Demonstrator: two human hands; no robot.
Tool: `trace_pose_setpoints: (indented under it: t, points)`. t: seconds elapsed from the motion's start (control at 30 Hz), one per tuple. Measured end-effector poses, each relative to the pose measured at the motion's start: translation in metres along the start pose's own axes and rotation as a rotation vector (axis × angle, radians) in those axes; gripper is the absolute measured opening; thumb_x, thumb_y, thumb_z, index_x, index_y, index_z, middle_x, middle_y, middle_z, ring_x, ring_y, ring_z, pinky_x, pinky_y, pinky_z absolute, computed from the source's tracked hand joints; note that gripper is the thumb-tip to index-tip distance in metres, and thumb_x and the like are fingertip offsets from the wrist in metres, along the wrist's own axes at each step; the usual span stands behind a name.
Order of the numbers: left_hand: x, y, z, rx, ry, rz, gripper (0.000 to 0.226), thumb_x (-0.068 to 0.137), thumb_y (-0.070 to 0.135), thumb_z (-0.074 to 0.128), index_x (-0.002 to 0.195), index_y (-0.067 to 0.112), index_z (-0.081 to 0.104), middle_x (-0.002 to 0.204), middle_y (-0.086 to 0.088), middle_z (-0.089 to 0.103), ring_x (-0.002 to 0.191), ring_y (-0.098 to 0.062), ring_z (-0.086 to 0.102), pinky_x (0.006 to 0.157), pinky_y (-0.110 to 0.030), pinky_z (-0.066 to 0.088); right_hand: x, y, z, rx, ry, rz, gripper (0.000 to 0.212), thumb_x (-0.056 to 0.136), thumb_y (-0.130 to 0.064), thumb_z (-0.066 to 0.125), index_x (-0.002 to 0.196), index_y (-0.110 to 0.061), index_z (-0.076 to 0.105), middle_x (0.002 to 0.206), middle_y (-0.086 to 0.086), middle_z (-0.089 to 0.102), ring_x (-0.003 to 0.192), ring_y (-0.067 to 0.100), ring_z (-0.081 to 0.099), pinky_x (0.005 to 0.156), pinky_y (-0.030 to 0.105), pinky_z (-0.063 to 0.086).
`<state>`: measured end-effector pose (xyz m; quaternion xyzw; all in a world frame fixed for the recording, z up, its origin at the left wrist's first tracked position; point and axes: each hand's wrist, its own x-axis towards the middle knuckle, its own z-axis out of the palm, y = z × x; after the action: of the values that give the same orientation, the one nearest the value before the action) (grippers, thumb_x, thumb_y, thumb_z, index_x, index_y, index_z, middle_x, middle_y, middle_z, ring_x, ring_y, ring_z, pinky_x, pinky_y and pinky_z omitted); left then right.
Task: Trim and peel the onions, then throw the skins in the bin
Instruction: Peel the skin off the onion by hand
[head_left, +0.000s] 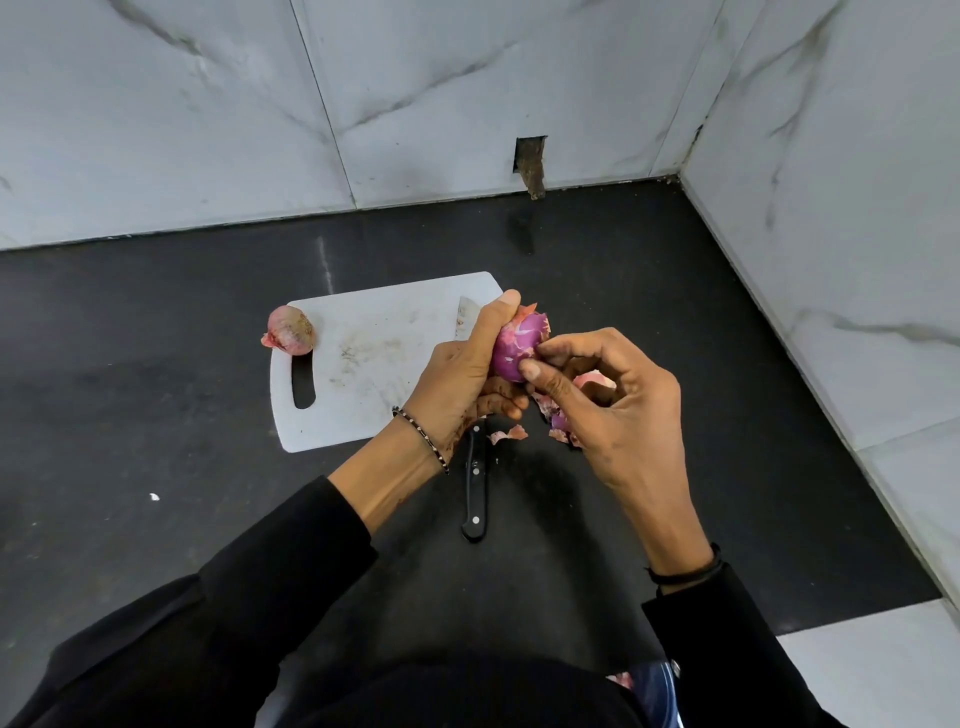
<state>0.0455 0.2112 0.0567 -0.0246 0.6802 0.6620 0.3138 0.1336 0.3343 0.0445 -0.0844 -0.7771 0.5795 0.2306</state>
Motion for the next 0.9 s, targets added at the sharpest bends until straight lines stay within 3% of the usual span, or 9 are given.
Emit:
trace_pose_setpoints:
  t: [0.17,0.3,0.5,0.67,0.8,0.9]
  points:
    - [-0.002,0.000,-0.001,0.038,0.002,-0.009,0.070,0.087,0.068,0.046,0.090,0.002,0.072,0.067,-0.016,0.067,0.056,-0.021,0.063,0.057,-0.026,0.053,0.002,-0.002,-0.003,-0.030,-0.060,0.014,0.013,0.086,-0.020,0.082,0.094,-0.017,0.073,0.090,-0.007,0.070,0.079,0.019,0.069,0.067,0.047,0.058]
    - [-0.003,0.001,-0.002,0.041,-0.003,-0.012,0.075,0.087,0.068,0.047,0.092,-0.002,0.072,0.072,-0.018,0.069,0.056,-0.020,0.063,0.055,-0.026,0.053,0.003,-0.003,-0.010,-0.075,-0.066,-0.015,0.022,0.086,-0.020,0.081,0.106,-0.015,0.075,0.095,-0.007,0.073,0.088,0.016,0.072,0.072,0.041,0.060]
    - [-0.006,0.002,-0.001,0.051,0.004,-0.009,0.069,0.086,0.064,0.054,0.079,-0.002,0.069,0.069,-0.017,0.069,0.049,-0.019,0.063,0.049,-0.023,0.052,0.007,-0.001,-0.016,-0.373,-0.099,-0.248,0.012,0.091,-0.014,0.078,0.102,-0.012,0.079,0.092,-0.007,0.072,0.083,0.008,0.067,0.067,0.013,0.048]
    - [-0.007,0.003,-0.003,0.160,0.012,-0.009,0.067,0.085,0.064,0.057,0.074,-0.001,0.069,0.056,-0.010,0.066,0.046,-0.021,0.064,0.051,-0.024,0.052,0.011,0.001,-0.011,-0.490,-0.181,-0.246,0.018,0.089,-0.032,0.061,0.093,-0.015,0.065,0.087,-0.010,0.059,0.073,0.012,0.058,0.062,0.037,0.053]
    - [-0.005,0.003,-0.005,0.190,-0.017,-0.088,0.072,0.084,0.068,0.053,0.079,-0.003,0.069,0.057,-0.013,0.062,0.041,-0.019,0.055,0.044,-0.023,0.047,0.011,0.004,-0.006,-0.673,-0.170,-0.407,0.021,0.089,-0.033,0.055,0.092,-0.013,0.061,0.089,-0.005,0.054,0.070,0.014,0.053,0.055,0.040,0.052]
    - [-0.004,0.004,-0.005,0.168,-0.140,-0.180,0.069,0.084,0.069,0.047,0.069,0.004,0.063,0.056,-0.014,0.055,0.035,-0.014,0.041,0.036,-0.019,0.037,0.008,0.007,-0.002,-0.726,-0.118,-0.526,0.019,0.090,-0.026,0.061,0.091,-0.007,0.063,0.087,0.004,0.059,0.071,0.019,0.055,0.056,0.041,0.050]
